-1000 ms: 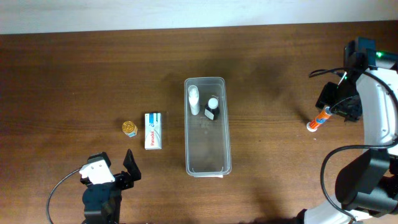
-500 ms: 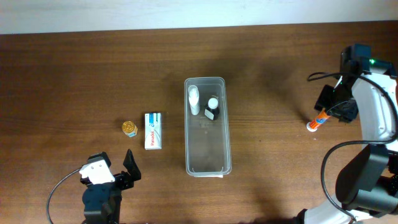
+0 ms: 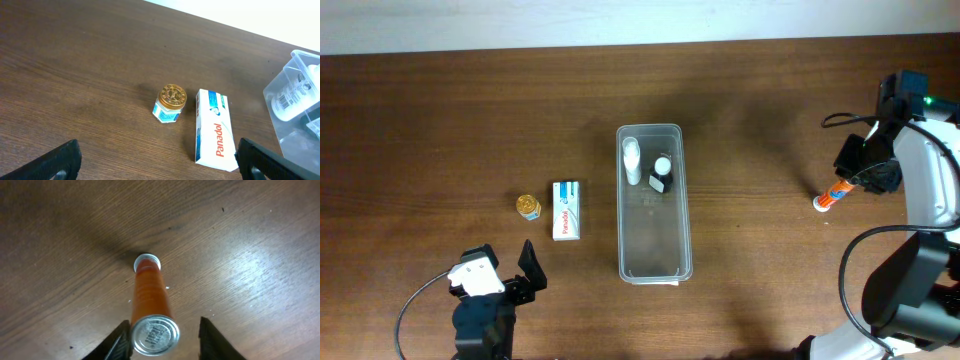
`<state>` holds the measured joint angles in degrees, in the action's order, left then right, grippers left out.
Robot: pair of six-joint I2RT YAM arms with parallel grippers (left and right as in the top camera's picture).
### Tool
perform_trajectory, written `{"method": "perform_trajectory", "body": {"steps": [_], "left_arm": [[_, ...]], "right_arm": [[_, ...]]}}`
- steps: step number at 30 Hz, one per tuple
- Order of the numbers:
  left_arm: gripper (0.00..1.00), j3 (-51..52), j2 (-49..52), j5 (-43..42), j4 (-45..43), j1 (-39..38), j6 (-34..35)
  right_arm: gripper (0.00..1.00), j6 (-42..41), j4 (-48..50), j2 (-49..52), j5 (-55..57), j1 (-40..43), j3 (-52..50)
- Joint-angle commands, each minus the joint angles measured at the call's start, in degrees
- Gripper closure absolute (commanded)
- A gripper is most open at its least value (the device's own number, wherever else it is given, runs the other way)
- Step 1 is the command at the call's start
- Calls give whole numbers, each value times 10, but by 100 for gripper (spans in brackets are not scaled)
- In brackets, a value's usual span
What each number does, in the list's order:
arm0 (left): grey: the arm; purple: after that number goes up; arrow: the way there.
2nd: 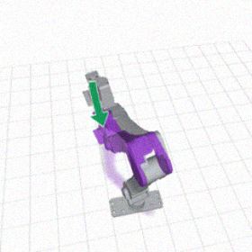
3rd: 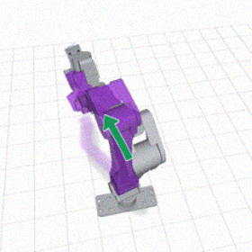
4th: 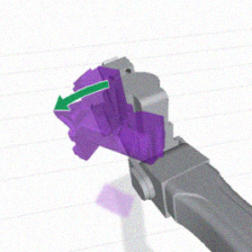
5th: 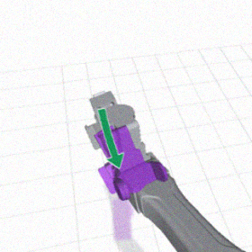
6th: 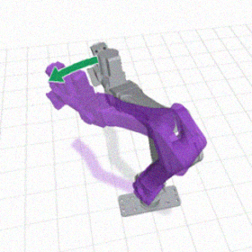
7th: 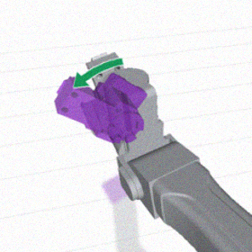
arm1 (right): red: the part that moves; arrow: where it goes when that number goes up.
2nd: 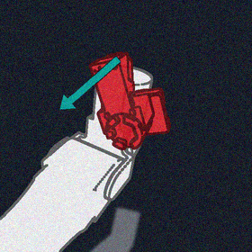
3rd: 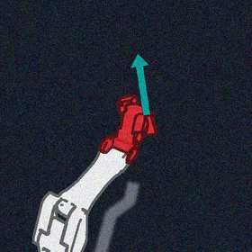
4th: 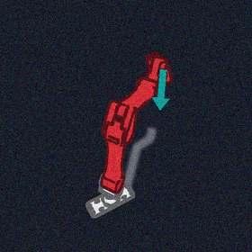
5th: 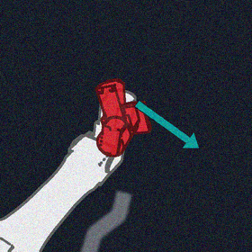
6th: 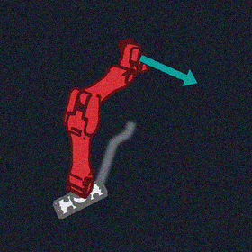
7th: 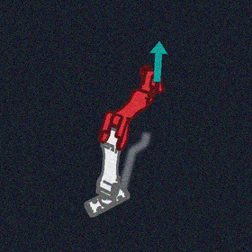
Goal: Pack container
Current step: 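Move the right gripper over the orange Redoxon tube and descend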
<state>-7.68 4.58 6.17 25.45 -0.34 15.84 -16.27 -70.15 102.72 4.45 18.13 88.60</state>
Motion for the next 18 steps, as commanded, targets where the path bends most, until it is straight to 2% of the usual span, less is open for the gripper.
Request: {"method": "perform_trajectory", "body": {"steps": [1, 15, 18], "left_arm": [[1, 3, -4, -4, -1, 2, -1], [1, 3, -4, -4, -1, 2, -1], [1, 3, -4, -4, -1, 2, -1]], "right_arm": [[68, 0, 2, -1, -11, 2, -6], [91, 0, 1, -1, -42, 2, -6], [92, 0, 1, -1, -42, 2, -6]]}}
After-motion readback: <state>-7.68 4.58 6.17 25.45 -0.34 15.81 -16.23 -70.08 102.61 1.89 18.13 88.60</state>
